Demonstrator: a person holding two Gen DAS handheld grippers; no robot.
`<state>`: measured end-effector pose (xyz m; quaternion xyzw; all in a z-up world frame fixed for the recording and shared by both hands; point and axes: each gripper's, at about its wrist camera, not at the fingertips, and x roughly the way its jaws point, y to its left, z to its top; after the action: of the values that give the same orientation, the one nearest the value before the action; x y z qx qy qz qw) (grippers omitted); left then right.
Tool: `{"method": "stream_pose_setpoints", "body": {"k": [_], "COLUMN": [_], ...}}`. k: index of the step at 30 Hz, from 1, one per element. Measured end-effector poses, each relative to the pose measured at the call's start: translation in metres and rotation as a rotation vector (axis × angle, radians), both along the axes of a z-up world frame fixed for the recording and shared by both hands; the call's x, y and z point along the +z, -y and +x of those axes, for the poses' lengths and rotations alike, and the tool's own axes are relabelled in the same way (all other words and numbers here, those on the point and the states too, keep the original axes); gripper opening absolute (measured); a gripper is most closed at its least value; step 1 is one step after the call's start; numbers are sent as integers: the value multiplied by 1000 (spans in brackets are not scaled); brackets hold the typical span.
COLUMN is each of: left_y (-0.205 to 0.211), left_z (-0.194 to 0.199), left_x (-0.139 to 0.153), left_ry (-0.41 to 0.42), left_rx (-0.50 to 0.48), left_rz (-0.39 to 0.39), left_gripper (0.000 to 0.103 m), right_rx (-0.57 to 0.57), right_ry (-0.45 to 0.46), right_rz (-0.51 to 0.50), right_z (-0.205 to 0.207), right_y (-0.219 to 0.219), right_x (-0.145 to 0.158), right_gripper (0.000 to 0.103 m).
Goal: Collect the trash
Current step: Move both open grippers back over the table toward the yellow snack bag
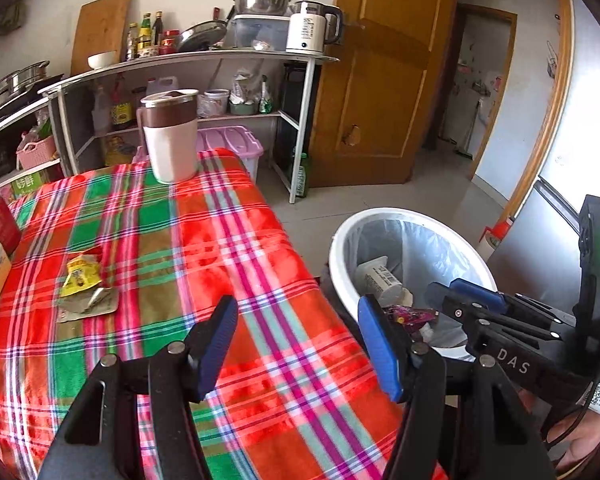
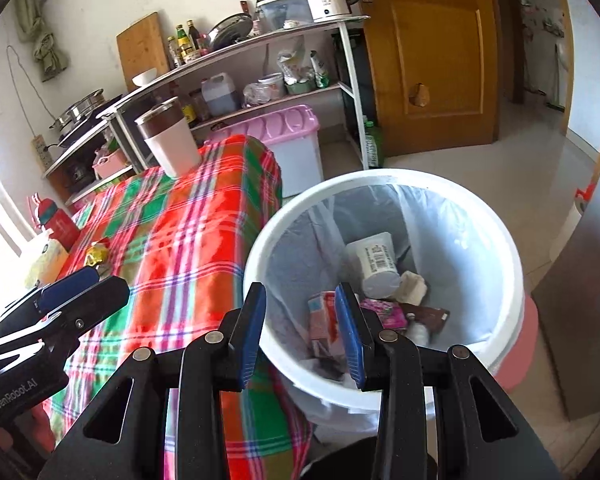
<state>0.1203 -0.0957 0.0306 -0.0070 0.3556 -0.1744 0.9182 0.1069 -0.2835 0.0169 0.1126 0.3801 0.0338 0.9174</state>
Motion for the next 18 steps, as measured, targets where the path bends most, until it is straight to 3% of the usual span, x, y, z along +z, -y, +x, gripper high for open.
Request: {"method": "stream_pose_setpoints", "body": {"k": [18], "left_y": [-153], "left_z": [21], "left_x": [-17], "left_ry": [-28], "left_rx": [288], "left_rz": [-22], "left_gripper": [66], "right_rx": [222], "right_ry": [-13], "right_rz": [-17], "right_z": [37], "right_y": [-110], "right_x": [-10], "right_gripper": [44]}}
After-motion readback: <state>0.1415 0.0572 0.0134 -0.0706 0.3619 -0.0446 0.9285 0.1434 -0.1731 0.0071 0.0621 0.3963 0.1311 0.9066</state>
